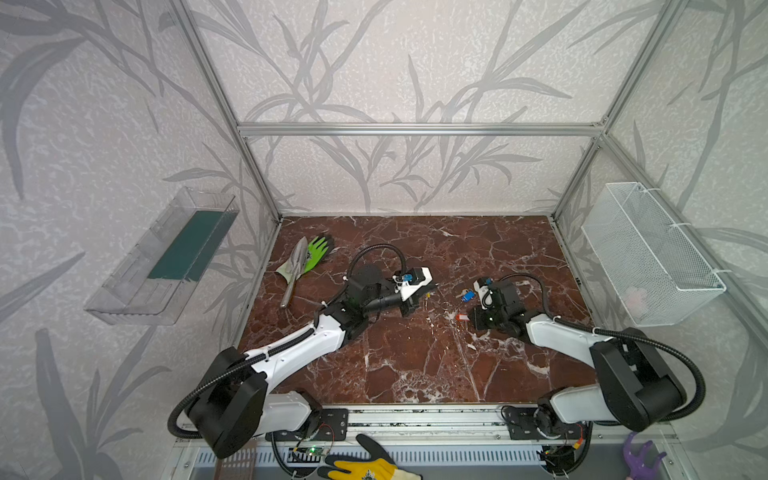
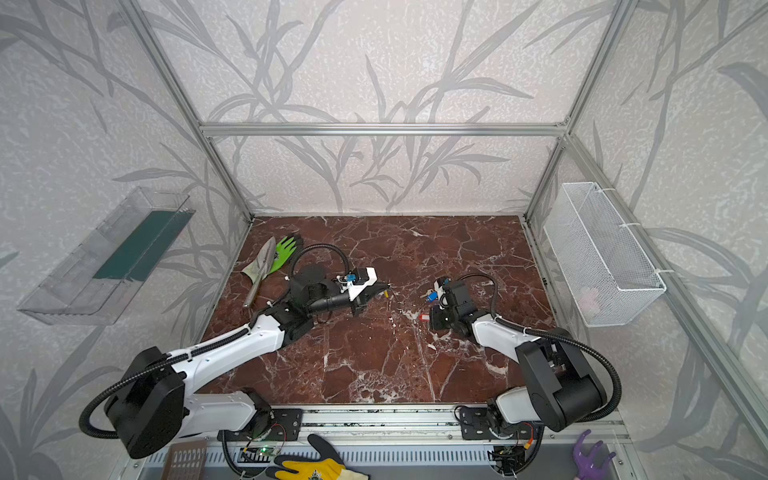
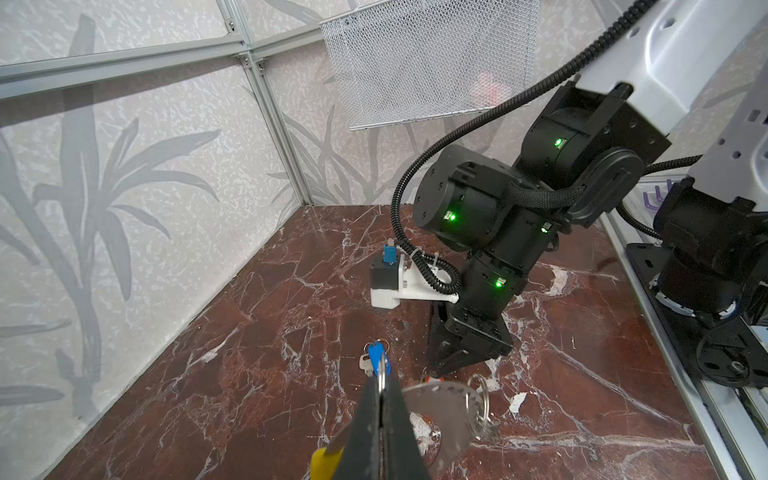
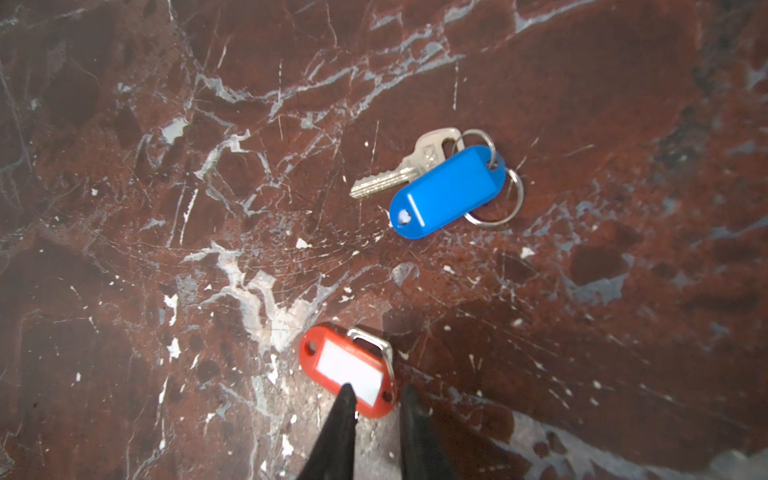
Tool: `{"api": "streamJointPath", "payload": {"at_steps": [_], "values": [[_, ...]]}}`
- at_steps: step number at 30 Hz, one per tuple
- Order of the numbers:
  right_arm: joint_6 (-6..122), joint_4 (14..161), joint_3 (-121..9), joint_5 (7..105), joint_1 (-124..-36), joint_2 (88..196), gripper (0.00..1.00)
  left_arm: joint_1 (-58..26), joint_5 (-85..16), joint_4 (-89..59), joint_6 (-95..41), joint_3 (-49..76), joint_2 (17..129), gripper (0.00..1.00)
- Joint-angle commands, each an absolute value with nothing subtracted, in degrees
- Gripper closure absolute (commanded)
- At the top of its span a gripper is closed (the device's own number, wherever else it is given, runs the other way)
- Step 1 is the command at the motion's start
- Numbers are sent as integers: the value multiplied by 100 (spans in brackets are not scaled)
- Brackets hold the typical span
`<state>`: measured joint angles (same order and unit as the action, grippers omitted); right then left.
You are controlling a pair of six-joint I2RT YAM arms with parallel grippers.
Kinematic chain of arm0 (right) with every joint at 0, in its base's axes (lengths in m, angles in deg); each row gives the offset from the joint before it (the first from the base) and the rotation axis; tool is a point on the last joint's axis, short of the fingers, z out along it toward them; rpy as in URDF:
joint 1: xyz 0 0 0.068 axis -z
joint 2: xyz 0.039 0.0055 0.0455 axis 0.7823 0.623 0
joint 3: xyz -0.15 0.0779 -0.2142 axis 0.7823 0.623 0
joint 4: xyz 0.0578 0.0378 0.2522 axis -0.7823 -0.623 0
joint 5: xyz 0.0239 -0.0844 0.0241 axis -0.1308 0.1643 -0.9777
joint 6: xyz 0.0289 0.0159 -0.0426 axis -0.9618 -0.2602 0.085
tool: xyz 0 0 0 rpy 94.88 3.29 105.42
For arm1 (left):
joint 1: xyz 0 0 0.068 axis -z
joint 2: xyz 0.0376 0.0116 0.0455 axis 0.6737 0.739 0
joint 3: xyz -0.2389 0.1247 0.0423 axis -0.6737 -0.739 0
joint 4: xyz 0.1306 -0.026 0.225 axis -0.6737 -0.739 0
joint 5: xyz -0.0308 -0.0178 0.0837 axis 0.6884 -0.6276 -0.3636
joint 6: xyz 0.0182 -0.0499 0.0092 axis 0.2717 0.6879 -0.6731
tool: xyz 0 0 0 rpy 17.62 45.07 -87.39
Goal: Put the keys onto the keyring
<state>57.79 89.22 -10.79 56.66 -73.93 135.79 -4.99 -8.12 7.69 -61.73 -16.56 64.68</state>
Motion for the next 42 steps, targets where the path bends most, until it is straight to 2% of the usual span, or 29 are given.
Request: {"api": "streamJointPath", "payload": {"at_steps": [1, 12, 24, 30, 36, 42], "values": [[5791, 8981, -1094, 5755, -7423, 13632, 80, -521, -788, 846, -6247, -1651, 6365, 100], [5858, 9027, -1149, 5737, -7458, 13854, 83, -533, -805, 864, -6271, -1661, 6394, 100], [6186, 8952, -1204, 5733, -7624, 13673, 100, -548, -805, 880, -6326, -1625, 6431, 100], [6536, 8750, -1176, 5789, -7748, 13219, 100, -561, -778, 892, -6326, -1623, 6450, 100], [6696, 8787, -1134, 5465, -7755, 12885, 100, -555, -736, 893, -6327, -1620, 6438, 100], [7230, 9160, -1054, 4433, -7766, 12349, 100, -560, -652, 770, -6405, -1624, 6376, 100]]}}
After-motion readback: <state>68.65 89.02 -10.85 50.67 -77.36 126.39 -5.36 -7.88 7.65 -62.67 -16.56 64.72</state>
